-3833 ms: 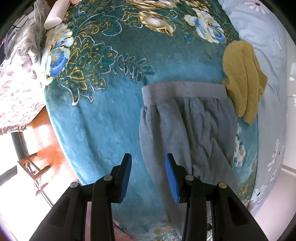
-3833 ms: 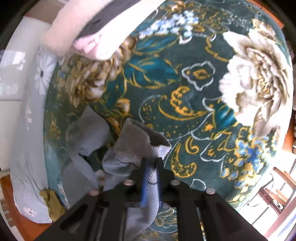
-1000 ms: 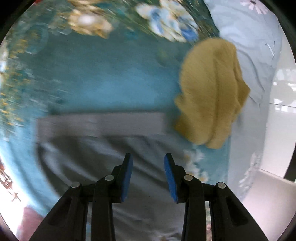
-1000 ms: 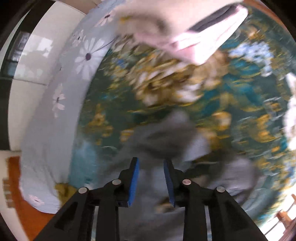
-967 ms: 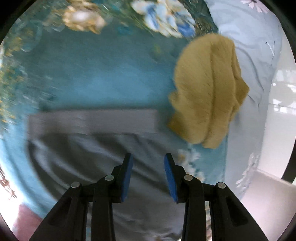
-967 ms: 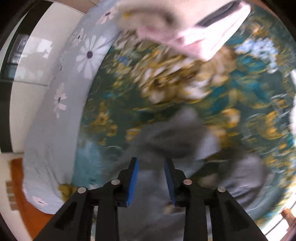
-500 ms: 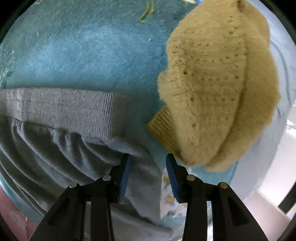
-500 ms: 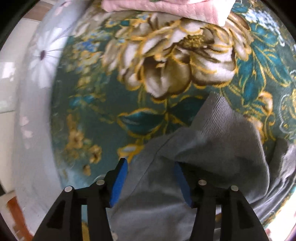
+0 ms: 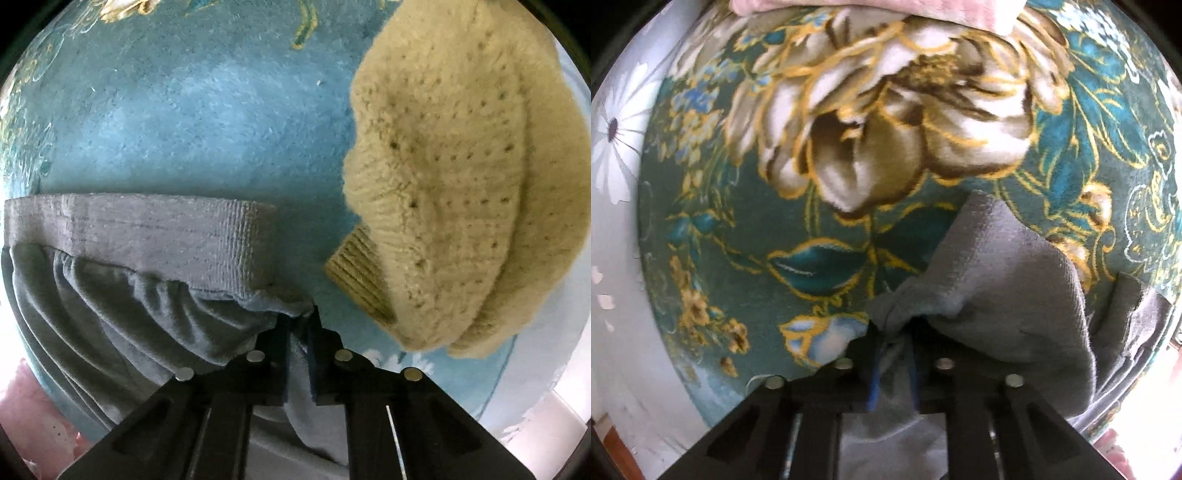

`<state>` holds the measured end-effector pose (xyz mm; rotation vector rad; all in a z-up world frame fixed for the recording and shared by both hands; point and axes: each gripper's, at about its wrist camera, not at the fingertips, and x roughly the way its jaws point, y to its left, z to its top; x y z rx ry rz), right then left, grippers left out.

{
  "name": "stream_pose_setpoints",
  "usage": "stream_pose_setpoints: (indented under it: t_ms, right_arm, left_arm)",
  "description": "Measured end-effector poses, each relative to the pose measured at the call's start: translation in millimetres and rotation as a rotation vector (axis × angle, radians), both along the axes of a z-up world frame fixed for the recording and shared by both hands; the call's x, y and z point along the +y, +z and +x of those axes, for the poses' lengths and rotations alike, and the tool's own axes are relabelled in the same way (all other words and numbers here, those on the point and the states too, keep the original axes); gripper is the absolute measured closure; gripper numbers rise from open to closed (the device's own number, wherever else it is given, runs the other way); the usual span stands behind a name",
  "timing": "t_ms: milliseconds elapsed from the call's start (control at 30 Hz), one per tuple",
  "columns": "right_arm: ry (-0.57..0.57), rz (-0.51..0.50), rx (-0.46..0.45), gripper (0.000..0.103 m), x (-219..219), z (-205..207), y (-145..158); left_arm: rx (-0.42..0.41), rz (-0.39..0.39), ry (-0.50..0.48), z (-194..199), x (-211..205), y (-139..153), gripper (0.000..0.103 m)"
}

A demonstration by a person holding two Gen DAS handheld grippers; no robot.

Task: Fold clothes
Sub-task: 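Lift the waistband with the left gripper while the right gripper holds the leg cuffs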

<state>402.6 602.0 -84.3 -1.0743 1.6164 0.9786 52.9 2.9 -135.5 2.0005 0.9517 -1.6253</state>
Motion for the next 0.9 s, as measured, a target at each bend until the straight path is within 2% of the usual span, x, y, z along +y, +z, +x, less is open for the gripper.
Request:
stream_pose_setpoints:
  t_ms: [133,233,333,433,500,567,767,833,900]
  right_arm:
    - [0.041,0.104,0.154,0.094,2.5,4.6,31.5]
    - [0.070,0.214,0.342,0.095,5.7,5.6,73.0]
    - [0.116,0.318,0.479,0.095,-6.4,13.8,113.0]
    - [0.137,0.334,0.541,0.095,-25.5,46.0,135.4]
    - [0.184,0.342,0.530,0.095,-41.9,64.4,138.7]
    - [0.215,0.315,0.480,0.095,-53.8,84.2,131.2]
    - [0.203,0.143,0.284,0.095,-87.1,129.9,67.5]
    - [0.194,0.119,0.249,0.095,-94.3,137.9,55.5]
    - [0.188,0.126,0.252,0.095,-94.9,140.7,58.0]
  left_arm:
    - [0.112,0.088,-0.050,-9.3,-7.1,31.7,0.099]
    - [0.267,0.219,-0.059,-15.3,-25.1,72.2,0.099]
    - [0.393,0.301,-0.092,-1.4,-53.7,106.6,0.099]
    - [0.437,0.343,-0.109,31.7,-94.3,119.2,0.099]
    - [0.424,0.342,-0.126,44.6,-121.5,116.3,0.099]
    - [0.373,0.307,-0.136,76.7,-144.1,115.1,0.099]
    - [0.207,0.194,-0.081,130.8,-171.9,77.7,0.099]
    - [0.206,0.195,-0.053,140.6,-177.2,81.9,0.099]
    - [0.221,0.207,-0.034,147.7,-180.9,93.3,0.099]
